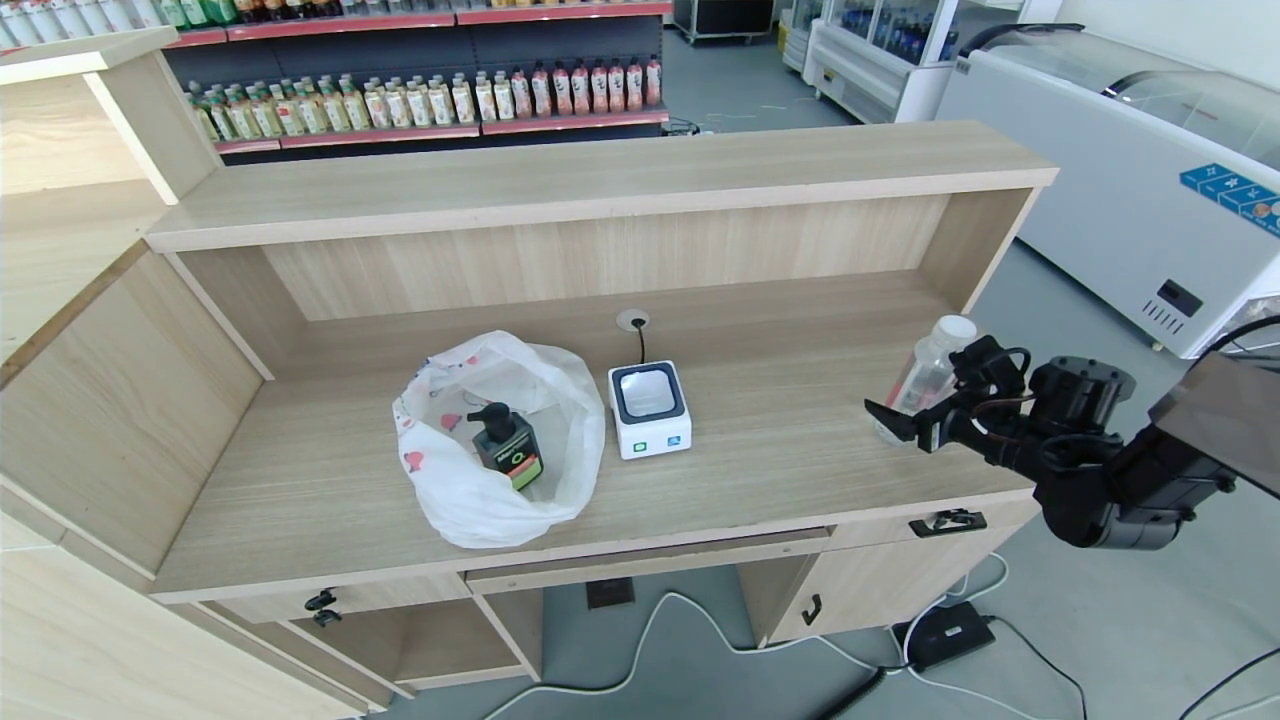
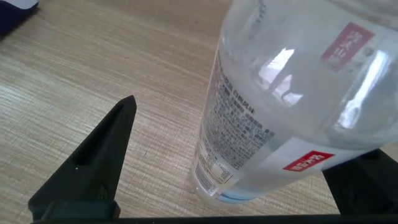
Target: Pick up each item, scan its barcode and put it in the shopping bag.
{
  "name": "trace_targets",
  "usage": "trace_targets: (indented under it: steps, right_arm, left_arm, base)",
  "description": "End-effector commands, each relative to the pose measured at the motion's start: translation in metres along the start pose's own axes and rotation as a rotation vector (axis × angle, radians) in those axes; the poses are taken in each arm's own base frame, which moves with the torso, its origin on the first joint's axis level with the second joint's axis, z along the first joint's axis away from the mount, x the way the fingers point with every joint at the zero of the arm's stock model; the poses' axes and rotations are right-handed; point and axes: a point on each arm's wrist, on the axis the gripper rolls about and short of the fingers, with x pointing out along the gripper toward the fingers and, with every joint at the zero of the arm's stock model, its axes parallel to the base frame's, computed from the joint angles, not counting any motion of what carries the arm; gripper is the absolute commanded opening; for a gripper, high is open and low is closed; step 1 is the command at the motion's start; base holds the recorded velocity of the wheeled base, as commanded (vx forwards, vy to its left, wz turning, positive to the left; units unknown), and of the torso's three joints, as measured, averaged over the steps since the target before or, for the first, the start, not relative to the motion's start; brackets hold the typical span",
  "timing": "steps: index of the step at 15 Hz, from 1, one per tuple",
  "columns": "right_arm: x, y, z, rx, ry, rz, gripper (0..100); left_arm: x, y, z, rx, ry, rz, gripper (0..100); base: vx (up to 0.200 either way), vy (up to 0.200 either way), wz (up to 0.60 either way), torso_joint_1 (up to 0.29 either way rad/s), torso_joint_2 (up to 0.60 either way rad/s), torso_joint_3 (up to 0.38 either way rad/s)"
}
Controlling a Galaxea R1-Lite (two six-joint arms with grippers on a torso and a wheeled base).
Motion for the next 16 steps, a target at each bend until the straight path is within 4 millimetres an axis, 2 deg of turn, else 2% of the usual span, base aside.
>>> trace_targets:
  steps: [1, 13, 14, 16]
  right_arm:
    - [0.0007, 0.0001, -0.0026, 0.002, 0.004, 0.001, 100]
    - [0.0038, 0.0023, -0.0028, 0.002, -0.004, 0.007, 100]
    - [0.0041, 0.0022, -0.0030, 0.001, -0.005, 0.006, 0]
    - [0.0043, 0.0019, -0.0024, -0.001, -0.009, 0.005, 0]
  left_arm:
    - [0.0000, 0.0000, 0.0000, 0.001, -0.001, 0.001, 100]
    - [0.0000, 0.0000, 0.0000, 0.000, -0.001, 0.001, 100]
    - [0.0000, 0.0000, 0.0000, 0.001, -0.001, -0.001, 100]
    - [0.0000, 0.0000, 0.0000, 0.000, -0.001, 0.001, 100]
  base:
    - [0.000, 0.000, 0.00, 0.000, 0.00, 0.000]
    - [0.000, 0.000, 0.00, 0.000, 0.00, 0.000]
    - [0.000, 0.000, 0.00, 0.000, 0.00, 0.000]
    - [0.000, 0.000, 0.00, 0.000, 0.00, 0.000]
